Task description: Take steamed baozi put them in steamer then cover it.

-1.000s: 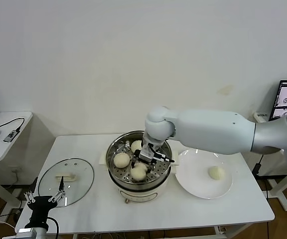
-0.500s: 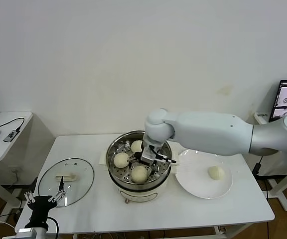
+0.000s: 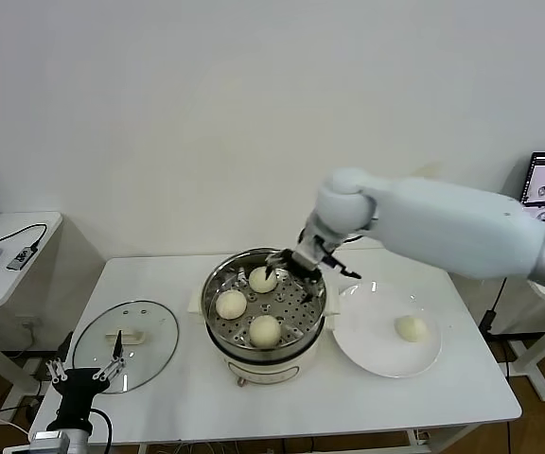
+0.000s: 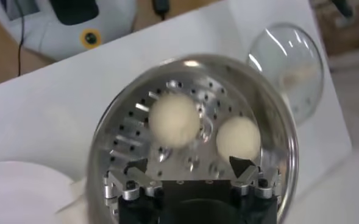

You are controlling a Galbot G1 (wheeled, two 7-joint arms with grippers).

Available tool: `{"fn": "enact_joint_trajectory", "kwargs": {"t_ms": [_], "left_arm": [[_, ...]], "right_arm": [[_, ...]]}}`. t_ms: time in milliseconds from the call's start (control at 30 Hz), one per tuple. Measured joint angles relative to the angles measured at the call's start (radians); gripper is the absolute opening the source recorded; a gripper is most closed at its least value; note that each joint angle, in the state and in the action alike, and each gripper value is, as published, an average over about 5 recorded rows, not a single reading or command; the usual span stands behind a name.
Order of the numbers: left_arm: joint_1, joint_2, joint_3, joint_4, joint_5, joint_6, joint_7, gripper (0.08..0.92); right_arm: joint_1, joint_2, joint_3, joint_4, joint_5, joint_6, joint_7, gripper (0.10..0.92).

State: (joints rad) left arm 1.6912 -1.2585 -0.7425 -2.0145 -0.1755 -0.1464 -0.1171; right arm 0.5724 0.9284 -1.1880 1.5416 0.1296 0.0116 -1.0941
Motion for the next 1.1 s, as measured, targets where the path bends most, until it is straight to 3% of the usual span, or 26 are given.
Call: {"fn": "enact_joint_trajectory", "kwargs": {"t_ms": [267, 567, 1100], "left_arm": [[-0.009, 0.009, 0.016, 0.004, 0.001, -0.003, 0.001, 0.823], [-0.012, 0.016, 0.023, 0.003, 0.006, 0.000, 0.003, 0.823], [-0.001, 0.011, 0.022, 0.003, 0.021, 0.004, 0.004, 0.823]], "right_arm": [[-0.035, -0.183, 0.058, 0.028, 0.002, -0.187, 0.002, 0.823], [-0.211, -0.348, 0.201, 0.002, -0.087, -0.258, -0.009, 0.823], [-0.558, -0.382, 0.454, -0.134, -0.267, -0.277, -0.006, 0.823]]}}
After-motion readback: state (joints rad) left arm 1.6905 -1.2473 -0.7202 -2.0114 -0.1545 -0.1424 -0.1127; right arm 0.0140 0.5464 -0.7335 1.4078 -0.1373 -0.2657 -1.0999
